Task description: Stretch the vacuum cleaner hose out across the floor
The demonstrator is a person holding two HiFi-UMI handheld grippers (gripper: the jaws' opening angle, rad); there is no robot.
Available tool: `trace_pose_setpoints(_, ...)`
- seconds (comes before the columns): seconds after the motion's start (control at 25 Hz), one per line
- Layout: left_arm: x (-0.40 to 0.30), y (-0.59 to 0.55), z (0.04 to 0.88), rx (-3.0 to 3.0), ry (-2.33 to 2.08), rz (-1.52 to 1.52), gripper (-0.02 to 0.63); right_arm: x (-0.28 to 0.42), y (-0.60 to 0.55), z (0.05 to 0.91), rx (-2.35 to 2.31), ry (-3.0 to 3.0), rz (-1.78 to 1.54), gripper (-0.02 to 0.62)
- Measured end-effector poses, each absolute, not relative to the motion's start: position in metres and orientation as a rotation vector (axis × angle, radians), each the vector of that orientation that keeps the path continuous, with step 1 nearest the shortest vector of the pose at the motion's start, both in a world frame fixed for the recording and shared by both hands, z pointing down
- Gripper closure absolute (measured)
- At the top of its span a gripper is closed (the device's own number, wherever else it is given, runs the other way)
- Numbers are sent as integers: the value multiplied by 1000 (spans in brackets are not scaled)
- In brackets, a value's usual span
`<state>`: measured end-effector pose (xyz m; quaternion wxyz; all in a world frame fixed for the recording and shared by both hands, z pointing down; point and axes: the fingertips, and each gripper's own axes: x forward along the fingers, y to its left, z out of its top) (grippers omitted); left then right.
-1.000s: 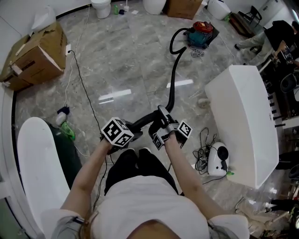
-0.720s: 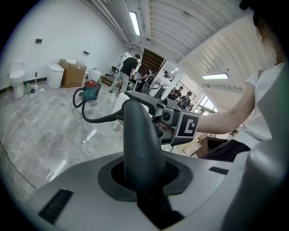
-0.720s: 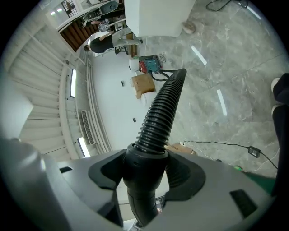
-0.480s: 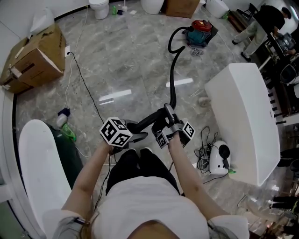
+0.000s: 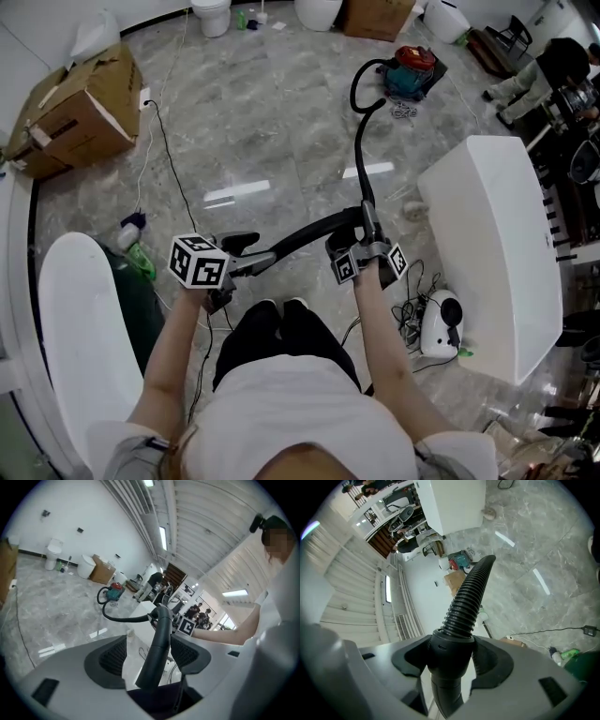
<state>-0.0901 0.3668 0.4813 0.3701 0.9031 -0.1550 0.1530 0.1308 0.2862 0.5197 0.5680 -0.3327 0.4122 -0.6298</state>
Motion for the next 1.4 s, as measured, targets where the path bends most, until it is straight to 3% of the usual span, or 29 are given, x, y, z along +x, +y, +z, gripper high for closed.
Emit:
trace_pose_setpoints(0.2,-109,383,470,2176,-360,183,328,143,274,513,-789,944,-1407,325)
trace_pose_setpoints(0.56,-58,437,454,2059,-121,47,328,124,244,497,-735,968,-1398,325)
trace_pose_setpoints(1.08,-64,309,424,2075,-808,-360,299,62,261,470,-601,994,-1447,325)
trace_pose_setpoints(1.4,-62,290,391,2152,-841,-552,301,58,278,469,-532,931,-1449,325)
